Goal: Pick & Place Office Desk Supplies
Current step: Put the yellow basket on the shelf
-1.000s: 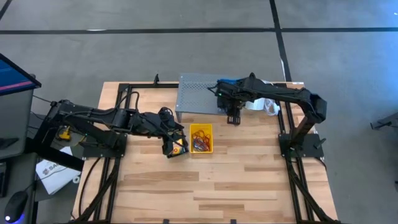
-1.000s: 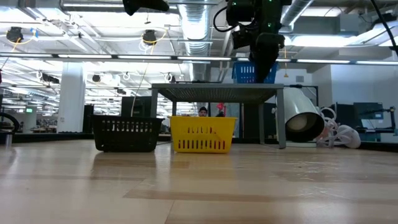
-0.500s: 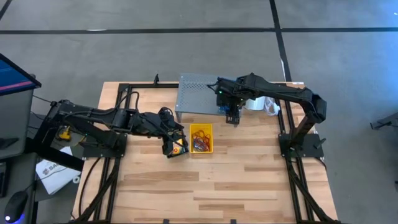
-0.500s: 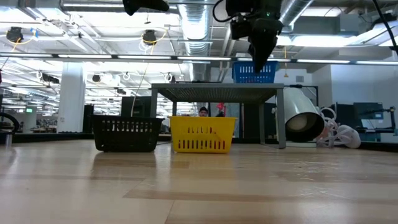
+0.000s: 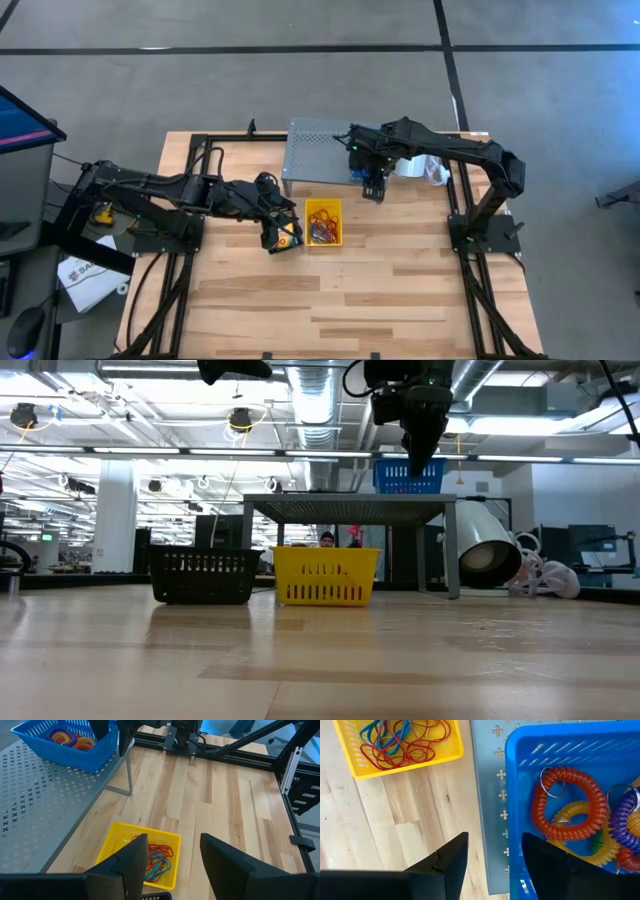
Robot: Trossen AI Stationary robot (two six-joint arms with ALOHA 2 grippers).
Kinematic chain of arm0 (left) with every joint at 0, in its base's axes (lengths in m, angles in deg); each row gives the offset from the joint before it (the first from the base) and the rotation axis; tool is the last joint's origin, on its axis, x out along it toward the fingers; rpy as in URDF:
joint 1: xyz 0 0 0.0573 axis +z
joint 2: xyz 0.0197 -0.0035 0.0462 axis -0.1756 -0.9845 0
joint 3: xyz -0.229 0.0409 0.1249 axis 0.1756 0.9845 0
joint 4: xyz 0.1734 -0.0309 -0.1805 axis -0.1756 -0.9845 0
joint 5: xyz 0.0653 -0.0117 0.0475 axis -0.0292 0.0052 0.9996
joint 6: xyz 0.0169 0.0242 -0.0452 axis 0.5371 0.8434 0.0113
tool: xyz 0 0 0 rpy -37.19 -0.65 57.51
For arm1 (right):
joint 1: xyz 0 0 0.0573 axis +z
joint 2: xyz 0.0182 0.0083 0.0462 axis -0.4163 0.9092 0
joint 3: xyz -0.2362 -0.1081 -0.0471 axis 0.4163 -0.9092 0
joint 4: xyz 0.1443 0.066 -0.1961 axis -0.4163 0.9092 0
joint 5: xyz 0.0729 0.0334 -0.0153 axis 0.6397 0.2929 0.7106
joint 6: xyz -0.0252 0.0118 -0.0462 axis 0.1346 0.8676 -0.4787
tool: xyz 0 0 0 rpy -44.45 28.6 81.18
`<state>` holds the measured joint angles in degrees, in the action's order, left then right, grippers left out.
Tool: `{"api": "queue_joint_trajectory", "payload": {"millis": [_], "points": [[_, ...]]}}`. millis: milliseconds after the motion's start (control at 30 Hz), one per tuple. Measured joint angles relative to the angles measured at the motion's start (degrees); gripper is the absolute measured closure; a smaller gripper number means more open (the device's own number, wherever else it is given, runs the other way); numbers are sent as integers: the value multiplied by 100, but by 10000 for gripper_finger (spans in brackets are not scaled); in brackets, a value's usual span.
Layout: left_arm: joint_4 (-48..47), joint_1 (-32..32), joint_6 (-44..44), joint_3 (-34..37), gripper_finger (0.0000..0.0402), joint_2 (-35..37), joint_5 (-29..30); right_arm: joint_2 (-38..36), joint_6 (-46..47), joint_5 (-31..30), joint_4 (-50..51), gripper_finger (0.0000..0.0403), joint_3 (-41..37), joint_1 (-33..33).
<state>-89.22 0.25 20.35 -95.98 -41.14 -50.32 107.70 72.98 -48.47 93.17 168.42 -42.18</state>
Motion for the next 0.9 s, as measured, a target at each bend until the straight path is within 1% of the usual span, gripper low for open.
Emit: {"api": "queue_joint_trajectory", "payload": {"millis": [200, 467, 633, 767, 900], "points": [[0, 0, 0, 0, 225, 2, 0, 0, -1, 0, 53, 223, 43, -2], [-2, 0, 0, 0, 225, 0, 0, -14, 40, -14, 447, 223, 876, -2], [-2, 0, -2, 0, 225, 0, 0, -15, 254, -15, 735, 223, 1134, 53], [-2, 0, 0, 0, 225, 0, 0, -9, 323, -17, 889, 223, 1247, 296], [-2, 0, 0, 0, 225, 0, 0, -9, 393, -115, 876, 223, 1374, 695]]}}
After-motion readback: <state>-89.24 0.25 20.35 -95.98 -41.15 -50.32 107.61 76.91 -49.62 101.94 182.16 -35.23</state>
